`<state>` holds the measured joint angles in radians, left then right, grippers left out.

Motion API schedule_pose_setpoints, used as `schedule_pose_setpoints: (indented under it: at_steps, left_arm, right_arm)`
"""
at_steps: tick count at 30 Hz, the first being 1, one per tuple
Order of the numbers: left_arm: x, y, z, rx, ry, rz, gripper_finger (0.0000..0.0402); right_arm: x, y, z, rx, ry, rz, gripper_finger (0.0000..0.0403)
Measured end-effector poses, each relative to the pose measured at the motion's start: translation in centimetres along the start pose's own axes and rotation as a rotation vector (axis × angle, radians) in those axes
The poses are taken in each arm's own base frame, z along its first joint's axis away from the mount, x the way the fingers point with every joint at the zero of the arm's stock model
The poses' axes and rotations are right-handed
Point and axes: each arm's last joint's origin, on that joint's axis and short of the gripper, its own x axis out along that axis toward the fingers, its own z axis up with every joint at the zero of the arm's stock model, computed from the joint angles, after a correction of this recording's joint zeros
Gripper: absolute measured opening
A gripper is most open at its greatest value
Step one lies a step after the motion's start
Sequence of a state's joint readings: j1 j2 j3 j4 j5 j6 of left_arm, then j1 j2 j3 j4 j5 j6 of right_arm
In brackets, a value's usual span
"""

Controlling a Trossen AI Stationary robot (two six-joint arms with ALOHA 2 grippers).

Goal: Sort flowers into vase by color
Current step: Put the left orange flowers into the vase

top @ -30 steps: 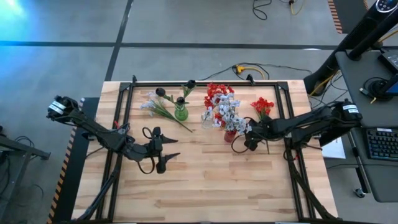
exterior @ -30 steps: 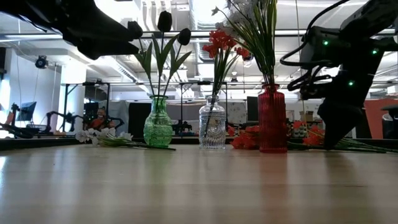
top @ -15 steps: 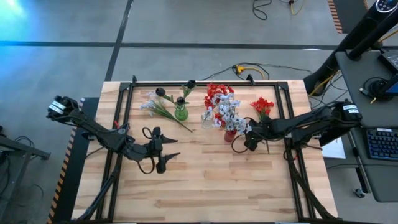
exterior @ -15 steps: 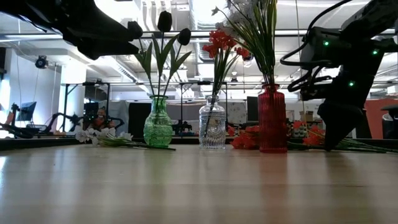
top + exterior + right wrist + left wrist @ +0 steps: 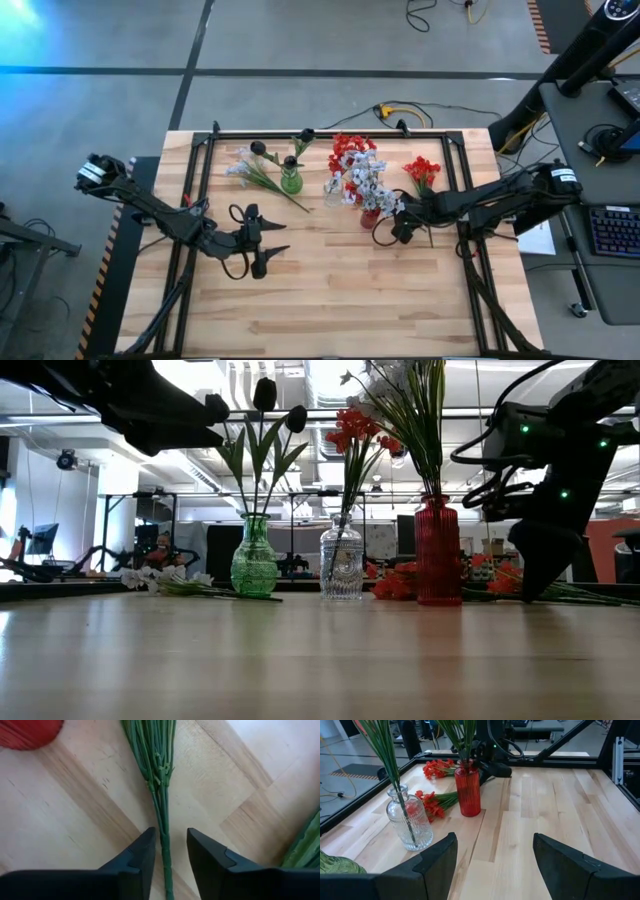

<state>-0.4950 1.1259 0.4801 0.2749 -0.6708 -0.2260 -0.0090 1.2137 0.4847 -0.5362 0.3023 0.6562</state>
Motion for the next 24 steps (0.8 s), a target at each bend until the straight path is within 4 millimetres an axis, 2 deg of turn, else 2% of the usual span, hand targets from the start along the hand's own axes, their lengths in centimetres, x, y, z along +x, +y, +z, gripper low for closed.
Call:
schedule_pose_setpoints:
  at_steps: [12, 16, 24]
  left_arm:
    - [0.0, 0.0, 0.01, -0.001, -0.001, 0.0, 0.0242]
    - [0.0, 0.01, -0.01, 0.001, 0.001, 0.001, 0.0242]
    - [0.0, 0.01, -0.01, 0.001, 0.001, 0.0, 0.0242]
  right_arm:
    - [0.04, -0.04, -0.07, 0.025, 0.004, -0.002, 0.0015]
    - [0.04, -0.07, -0.17, 0.06, 0.022, 0.004, 0.0014]
    - [-0.21, -0.09, -0.42, 0.246, 0.078, 0.03, 0.0013]
